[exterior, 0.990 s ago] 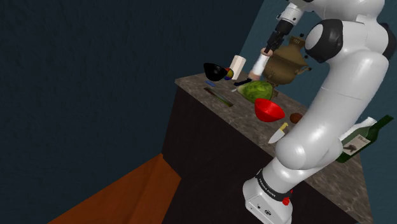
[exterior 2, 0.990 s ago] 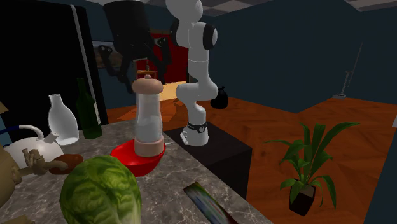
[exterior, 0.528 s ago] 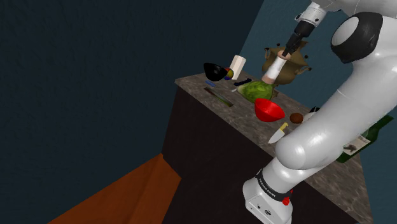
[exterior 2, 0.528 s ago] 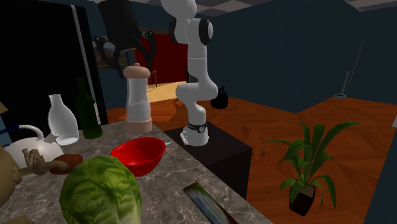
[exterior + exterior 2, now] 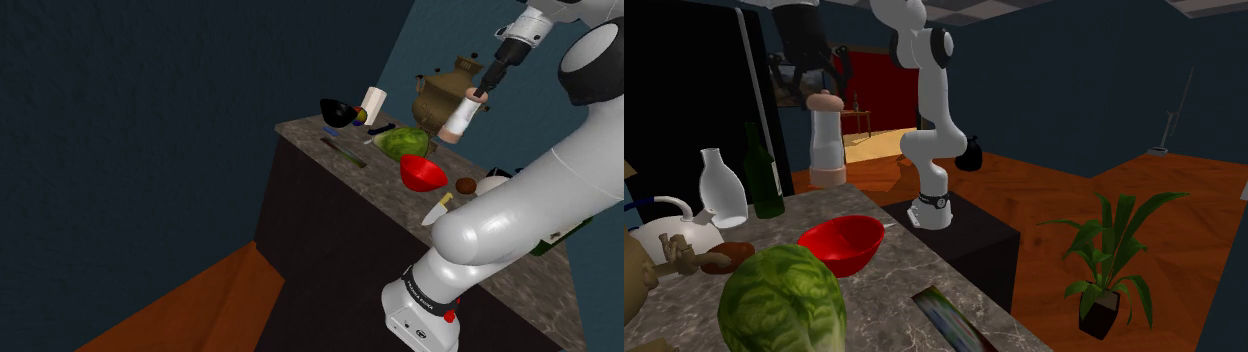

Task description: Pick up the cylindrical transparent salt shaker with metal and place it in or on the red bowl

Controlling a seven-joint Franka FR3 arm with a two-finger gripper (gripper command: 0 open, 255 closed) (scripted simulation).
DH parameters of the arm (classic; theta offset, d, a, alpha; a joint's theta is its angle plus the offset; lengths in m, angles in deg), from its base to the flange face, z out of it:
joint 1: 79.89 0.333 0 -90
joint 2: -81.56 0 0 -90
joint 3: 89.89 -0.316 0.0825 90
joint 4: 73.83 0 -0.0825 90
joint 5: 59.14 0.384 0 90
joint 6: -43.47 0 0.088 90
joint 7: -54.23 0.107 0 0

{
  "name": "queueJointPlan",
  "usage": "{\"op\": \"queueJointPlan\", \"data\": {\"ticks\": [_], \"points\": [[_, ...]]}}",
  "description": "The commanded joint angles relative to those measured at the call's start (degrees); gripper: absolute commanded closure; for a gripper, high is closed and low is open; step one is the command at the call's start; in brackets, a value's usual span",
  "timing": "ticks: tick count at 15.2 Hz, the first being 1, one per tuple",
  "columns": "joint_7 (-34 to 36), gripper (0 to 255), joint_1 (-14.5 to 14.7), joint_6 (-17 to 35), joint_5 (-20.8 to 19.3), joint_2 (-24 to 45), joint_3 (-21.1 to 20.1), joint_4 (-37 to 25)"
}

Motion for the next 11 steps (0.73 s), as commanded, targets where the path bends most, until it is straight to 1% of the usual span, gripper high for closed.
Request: {"op": "queueJointPlan", "data": {"ticks": [1,11], "points": [[-0.3,255,-0.1,0.9,-0.4,-0.7,0.1,1.5],[0.4,255,-0.3,9.0,-1.8,-3.5,-0.5,11.9]]}}
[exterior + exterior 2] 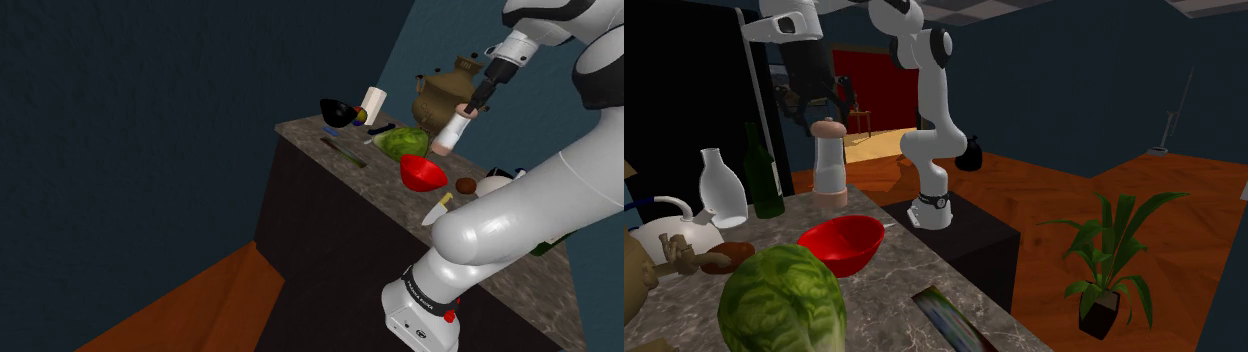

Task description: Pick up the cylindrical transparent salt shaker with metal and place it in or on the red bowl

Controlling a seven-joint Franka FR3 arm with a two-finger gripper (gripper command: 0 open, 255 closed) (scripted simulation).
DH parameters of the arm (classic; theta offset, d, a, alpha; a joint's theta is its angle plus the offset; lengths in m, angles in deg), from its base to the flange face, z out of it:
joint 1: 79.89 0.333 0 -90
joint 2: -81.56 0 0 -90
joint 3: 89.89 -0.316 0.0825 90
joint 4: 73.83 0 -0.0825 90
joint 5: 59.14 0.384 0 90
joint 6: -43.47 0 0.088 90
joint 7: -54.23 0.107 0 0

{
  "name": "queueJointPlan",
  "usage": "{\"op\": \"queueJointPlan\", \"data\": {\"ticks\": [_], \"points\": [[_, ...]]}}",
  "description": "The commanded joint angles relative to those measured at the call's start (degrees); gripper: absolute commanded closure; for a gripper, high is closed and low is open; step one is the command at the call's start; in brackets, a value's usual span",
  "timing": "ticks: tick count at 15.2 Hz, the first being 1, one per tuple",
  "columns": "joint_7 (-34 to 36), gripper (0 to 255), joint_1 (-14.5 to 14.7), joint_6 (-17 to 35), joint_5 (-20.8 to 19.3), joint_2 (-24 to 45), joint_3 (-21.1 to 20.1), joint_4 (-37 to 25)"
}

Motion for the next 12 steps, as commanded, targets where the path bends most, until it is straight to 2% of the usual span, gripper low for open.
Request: {"op": "queueJointPlan", "data": {"ticks": [1,12], "points": [[0.0,255,-0.1,1.7,-0.1,-0.2,0.0,1.8],[-0.1,255,-0.4,10.2,-0.7,-1.2,0.2,11.2]]}}
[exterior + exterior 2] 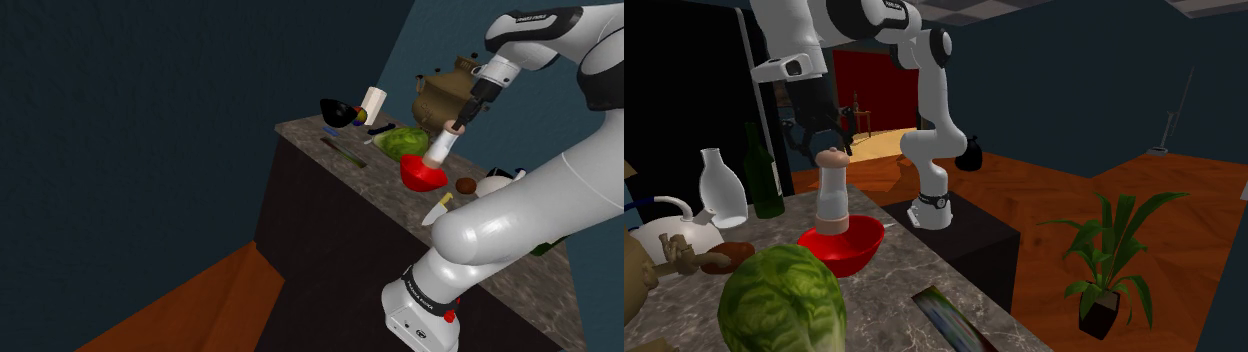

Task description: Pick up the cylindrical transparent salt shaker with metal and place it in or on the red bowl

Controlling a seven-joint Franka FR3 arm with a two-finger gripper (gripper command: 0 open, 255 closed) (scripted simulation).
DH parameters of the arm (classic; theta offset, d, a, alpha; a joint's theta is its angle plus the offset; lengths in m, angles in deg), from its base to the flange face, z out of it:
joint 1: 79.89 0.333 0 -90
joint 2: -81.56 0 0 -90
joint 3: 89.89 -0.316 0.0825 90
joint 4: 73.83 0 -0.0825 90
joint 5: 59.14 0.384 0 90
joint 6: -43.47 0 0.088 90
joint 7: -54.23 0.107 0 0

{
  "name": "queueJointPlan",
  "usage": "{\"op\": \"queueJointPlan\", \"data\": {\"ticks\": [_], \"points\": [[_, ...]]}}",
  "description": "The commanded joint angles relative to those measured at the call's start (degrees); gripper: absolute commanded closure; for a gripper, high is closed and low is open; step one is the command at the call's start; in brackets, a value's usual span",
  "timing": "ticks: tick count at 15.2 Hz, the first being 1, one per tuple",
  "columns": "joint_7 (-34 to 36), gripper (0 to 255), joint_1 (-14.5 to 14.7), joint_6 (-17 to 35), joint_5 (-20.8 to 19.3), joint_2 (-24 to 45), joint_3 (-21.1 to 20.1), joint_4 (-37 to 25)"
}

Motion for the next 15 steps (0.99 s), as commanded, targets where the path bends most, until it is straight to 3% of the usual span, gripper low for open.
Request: {"op": "queueJointPlan", "data": {"ticks": [1,10,11,15], "points": [[-0.2,255,-0.1,1.7,-0.1,-0.1,0.1,1.8],[-0.2,255,-0.1,3.1,-0.1,0.0,0.2,3.1],[-0.2,0,-0.1,3.1,-0.1,0.0,0.2,3.1],[-0.2,0,-0.1,3.1,-0.1,0.0,0.2,3.1]]}}
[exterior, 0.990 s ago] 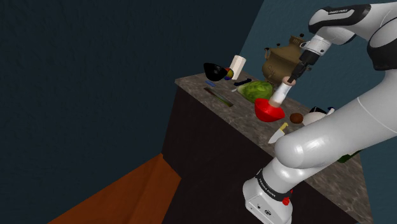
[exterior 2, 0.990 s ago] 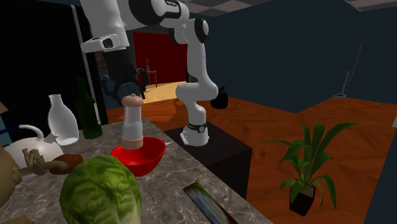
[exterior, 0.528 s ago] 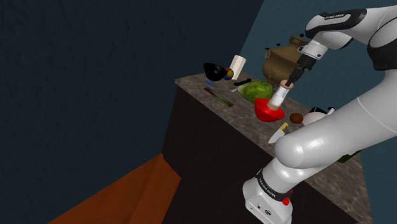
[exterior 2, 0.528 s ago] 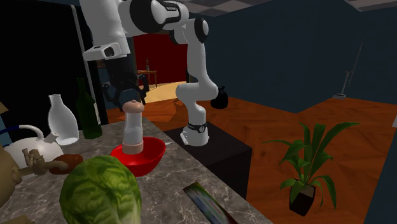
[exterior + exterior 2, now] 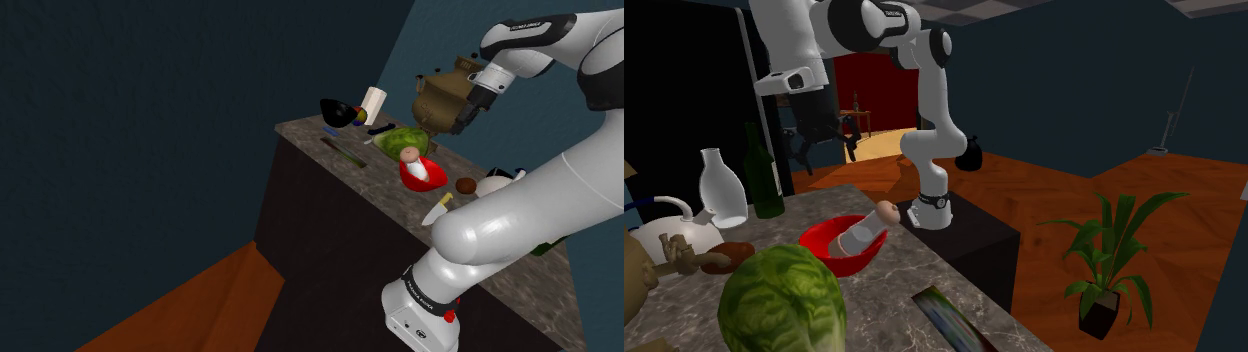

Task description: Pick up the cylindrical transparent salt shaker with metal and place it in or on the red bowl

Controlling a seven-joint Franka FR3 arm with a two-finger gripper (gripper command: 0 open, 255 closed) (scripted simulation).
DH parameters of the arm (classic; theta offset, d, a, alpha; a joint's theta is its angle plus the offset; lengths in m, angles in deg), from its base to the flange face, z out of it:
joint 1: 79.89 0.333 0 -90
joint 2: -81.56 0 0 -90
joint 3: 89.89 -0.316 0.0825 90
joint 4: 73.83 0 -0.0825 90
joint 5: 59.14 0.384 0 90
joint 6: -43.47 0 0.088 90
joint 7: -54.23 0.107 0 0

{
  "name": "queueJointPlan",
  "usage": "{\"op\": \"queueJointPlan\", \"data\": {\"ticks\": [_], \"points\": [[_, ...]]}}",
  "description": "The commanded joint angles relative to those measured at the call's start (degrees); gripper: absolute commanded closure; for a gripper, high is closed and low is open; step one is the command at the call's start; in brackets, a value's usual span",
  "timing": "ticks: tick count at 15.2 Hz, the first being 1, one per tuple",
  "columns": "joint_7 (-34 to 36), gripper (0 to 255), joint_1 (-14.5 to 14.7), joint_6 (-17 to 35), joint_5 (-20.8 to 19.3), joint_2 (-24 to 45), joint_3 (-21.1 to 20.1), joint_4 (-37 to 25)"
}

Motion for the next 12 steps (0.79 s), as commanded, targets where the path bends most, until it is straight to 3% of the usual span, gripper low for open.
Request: {"op": "queueJointPlan", "data": {"ticks": [1,5,12], "points": [[0.0,0,0.0,0.0,0.0,0.0,0.0,0.0],[-0.8,0,0.1,-7.3,0.9,1.9,0.4,-8.9],[-0.8,0,0.1,-7.3,0.9,1.9,0.4,-8.9]]}}
